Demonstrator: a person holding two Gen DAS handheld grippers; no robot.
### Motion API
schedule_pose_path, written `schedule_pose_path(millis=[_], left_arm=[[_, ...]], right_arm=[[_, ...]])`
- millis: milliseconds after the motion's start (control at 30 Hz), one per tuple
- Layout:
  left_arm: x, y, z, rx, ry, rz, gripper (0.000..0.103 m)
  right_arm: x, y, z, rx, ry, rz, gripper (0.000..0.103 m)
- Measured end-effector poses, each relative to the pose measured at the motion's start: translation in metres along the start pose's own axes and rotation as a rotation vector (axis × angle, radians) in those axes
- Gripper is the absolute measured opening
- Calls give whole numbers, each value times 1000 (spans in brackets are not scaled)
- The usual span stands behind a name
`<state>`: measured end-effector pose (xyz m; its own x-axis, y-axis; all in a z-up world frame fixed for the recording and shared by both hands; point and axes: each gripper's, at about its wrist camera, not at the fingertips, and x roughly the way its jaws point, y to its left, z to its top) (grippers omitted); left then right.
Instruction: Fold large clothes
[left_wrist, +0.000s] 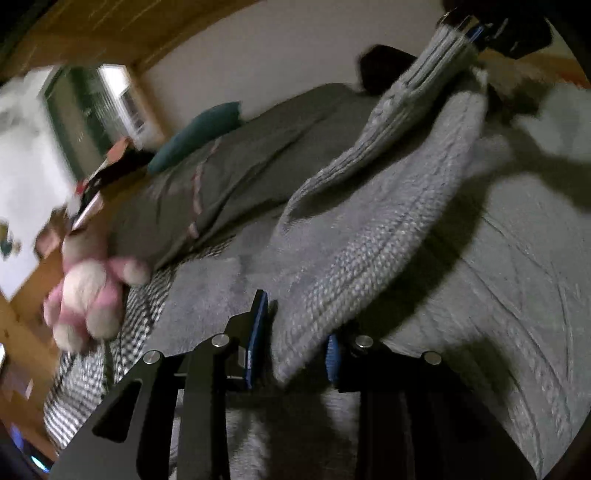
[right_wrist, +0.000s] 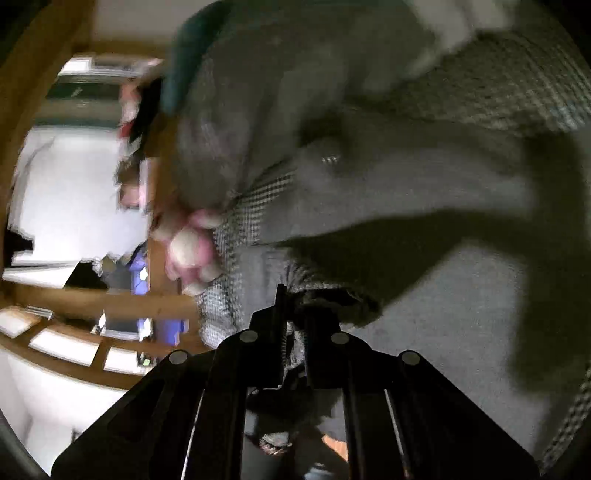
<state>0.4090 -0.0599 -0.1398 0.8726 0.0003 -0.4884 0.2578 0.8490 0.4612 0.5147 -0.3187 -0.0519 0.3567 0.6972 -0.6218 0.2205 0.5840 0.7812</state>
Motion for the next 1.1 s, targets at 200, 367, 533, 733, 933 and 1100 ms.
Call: schedule_pose_path(millis=[200, 367, 533, 733, 933, 1100], left_arm=[[14, -5, -5, 33, 68, -58, 28], [20, 4, -7, -19, 102, -94, 28], [24, -1, -9, -2, 123, -91, 28], [25, 2, -12, -29, 142, -122, 28], [24, 1, -10, -22, 139, -82, 47], [10, 12, -2, -72, 74, -60, 82]], right_arm=[[2, -54, -6, 46, -27, -133, 44], [-4, -44, -25, -283, -119, -370, 92], [33, -23, -36, -666, -139, -590, 93], [94, -25, -7, -735, -55, -668, 93], [95, -41, 1, -522, -64, -545, 34], [38, -70, 10, -291, -127, -242, 7]])
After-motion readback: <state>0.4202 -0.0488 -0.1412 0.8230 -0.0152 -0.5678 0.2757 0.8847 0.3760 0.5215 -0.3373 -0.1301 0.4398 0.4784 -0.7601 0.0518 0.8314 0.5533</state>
